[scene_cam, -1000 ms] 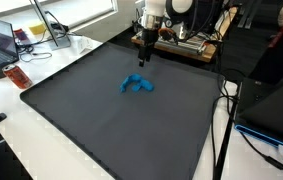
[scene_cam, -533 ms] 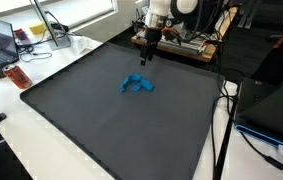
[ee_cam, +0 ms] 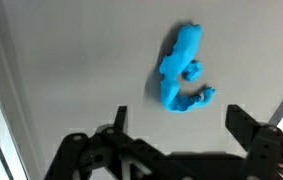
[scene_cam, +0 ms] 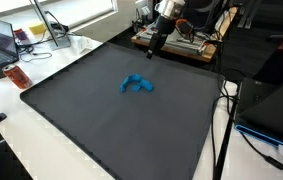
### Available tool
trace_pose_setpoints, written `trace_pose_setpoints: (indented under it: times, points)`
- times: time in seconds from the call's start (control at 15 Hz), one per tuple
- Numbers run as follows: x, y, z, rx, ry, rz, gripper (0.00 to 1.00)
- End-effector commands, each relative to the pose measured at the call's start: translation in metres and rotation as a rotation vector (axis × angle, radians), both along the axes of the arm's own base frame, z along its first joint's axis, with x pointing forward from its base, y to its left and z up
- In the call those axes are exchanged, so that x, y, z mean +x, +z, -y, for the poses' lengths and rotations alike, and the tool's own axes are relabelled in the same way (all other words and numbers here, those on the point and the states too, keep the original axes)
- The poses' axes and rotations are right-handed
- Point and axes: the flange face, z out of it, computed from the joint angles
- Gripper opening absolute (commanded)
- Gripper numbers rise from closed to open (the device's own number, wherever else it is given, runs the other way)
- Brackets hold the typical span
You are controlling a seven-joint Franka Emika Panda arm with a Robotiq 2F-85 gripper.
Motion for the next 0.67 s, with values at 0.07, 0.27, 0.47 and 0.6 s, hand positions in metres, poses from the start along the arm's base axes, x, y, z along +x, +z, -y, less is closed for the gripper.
trace_pose_setpoints:
  times: [0.07, 0.27, 0.47, 0.6]
  points:
    - [0.037, 0.059, -0.032, 0.0, -0.06, -0.018, 1.0]
    - [0.06, 0.09, -0.035, 0.028, -0.111, -0.053, 1.0]
    - [0.081, 0.103, -0.024, 0.1, -0.187, -0.118, 1.0]
    - [0.1, 0.09, -0.013, 0.138, -0.27, -0.158, 1.0]
